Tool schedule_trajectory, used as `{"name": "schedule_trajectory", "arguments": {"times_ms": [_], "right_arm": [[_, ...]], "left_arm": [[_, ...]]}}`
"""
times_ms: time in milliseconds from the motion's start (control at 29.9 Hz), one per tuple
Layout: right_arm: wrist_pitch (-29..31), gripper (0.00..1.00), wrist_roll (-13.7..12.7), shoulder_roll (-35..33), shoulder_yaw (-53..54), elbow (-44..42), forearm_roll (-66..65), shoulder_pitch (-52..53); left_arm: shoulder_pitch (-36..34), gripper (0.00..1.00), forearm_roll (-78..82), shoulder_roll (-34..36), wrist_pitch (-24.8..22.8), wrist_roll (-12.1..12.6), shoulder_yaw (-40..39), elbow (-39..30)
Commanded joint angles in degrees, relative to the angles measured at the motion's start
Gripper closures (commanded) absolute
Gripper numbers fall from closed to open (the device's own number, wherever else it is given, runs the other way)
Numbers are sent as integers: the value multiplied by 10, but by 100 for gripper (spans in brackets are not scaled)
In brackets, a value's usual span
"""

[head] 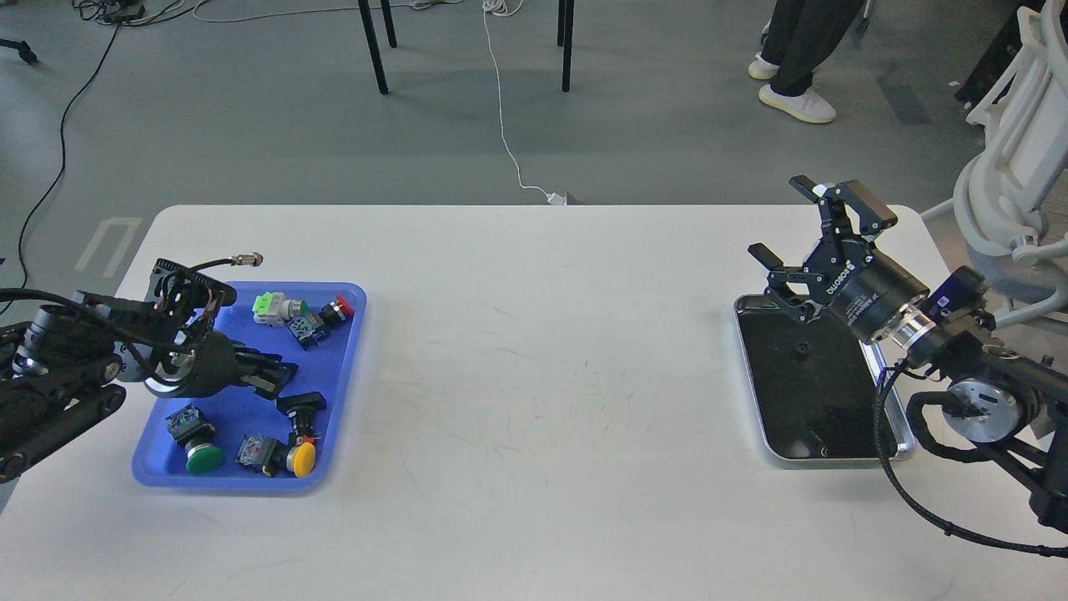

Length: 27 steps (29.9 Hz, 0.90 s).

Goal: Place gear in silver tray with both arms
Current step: 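Grasp another small black gear in the blue tray with the left gripper, then lift the gear and carry it toward the table center with the left gripper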

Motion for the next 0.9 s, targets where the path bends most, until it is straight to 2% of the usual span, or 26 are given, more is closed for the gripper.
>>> {"name": "schedule_trajectory", "arguments": {"times_ms": [0,134,401,535,702,869], "right_arm": [[0,3,0,0,4,0,0,0],[0,3,0,0,5,0,0,0],[0,3,0,-6,5,1,0,0],[0,3,0,-6,10,0,0,-1],[-3,3,0,-4,14,-2,1,-1],[-8,3,0,5,27,-15,3,1]], "left_arm": [[-6,83,-5,2,0,-4,-3,-3],[-23,83,-6,11,0,-7,-5,-34],[-44,82,-6,93,0,-10,-13,-138],[-46,82,-6,113,0,-15,-49,-204],[-88,82,-5,91,0,-10,-53,-258],[-131,82,27,-17,0,-8,-43,-250]]}}
